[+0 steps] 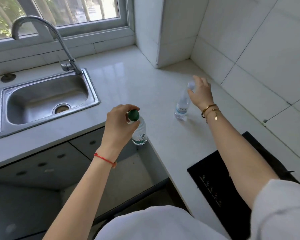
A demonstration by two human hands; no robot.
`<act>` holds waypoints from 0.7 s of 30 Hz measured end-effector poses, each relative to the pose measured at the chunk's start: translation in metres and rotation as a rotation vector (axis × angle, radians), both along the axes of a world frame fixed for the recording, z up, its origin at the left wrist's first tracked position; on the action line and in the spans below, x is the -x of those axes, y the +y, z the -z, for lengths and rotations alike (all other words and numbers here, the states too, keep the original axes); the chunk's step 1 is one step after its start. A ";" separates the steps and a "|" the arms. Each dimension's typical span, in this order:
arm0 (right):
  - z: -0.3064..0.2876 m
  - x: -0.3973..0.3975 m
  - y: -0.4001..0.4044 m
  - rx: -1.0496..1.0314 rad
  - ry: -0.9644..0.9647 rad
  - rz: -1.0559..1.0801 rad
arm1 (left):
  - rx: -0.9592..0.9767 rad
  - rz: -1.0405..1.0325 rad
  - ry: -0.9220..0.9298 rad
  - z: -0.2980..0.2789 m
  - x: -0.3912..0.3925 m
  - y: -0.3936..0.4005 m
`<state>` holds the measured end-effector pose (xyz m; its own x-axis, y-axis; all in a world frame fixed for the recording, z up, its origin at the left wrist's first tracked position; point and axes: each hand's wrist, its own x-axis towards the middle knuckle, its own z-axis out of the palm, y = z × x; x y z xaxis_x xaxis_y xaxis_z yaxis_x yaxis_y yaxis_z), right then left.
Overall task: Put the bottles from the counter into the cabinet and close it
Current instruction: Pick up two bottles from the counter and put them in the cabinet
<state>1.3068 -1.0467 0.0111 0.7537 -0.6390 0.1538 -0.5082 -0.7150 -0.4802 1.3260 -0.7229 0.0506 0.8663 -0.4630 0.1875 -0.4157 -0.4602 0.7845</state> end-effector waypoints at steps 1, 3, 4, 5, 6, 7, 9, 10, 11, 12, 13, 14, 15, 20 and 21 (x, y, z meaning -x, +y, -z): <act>0.005 -0.006 -0.008 -0.005 0.025 -0.010 | -0.006 -0.005 -0.002 0.001 -0.001 -0.006; 0.014 -0.014 -0.018 -0.021 0.068 -0.015 | -0.022 -0.015 -0.007 0.001 -0.002 -0.016; 0.017 -0.016 -0.021 -0.029 0.070 -0.013 | -0.030 -0.019 -0.009 0.002 -0.003 -0.020; 0.020 -0.018 -0.023 -0.035 0.059 -0.015 | -0.037 -0.019 -0.013 0.002 -0.003 -0.024; 0.022 -0.019 -0.024 -0.037 0.038 -0.018 | -0.047 -0.018 -0.016 0.003 -0.003 -0.027; 0.025 -0.019 -0.026 -0.038 0.016 -0.025 | -0.058 -0.017 -0.019 0.004 -0.003 -0.029; 0.026 -0.018 -0.026 -0.034 -0.020 -0.035 | -0.074 -0.014 -0.020 0.005 -0.002 -0.031; 0.026 -0.015 -0.025 -0.032 -0.038 -0.036 | -0.079 -0.010 -0.021 0.005 -0.002 -0.031; 0.027 -0.011 -0.024 -0.031 -0.054 -0.036 | -0.081 -0.005 -0.023 0.005 -0.002 -0.031; 0.027 -0.005 -0.020 -0.027 -0.071 -0.037 | -0.080 -0.001 -0.024 0.005 -0.001 -0.030; 0.028 0.002 -0.015 -0.024 -0.089 -0.040 | -0.077 0.003 -0.023 0.005 0.000 -0.029; 0.027 0.010 -0.009 -0.021 -0.114 -0.042 | -0.074 0.010 -0.023 0.005 0.002 -0.027; 0.027 0.020 -0.002 -0.020 -0.142 -0.037 | -0.074 0.020 -0.022 0.005 0.003 -0.025; 0.009 0.074 0.048 0.016 -0.244 -0.014 | -0.063 0.092 -0.034 0.004 0.016 -0.009; 0.005 0.085 0.061 0.031 -0.249 -0.006 | -0.061 0.113 -0.036 0.004 0.019 -0.005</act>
<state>1.2213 -0.9854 0.0064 0.6938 -0.6267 0.3548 -0.3724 -0.7339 -0.5680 1.3075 -0.7275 0.0467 0.8015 -0.5684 0.1860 -0.4948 -0.4554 0.7401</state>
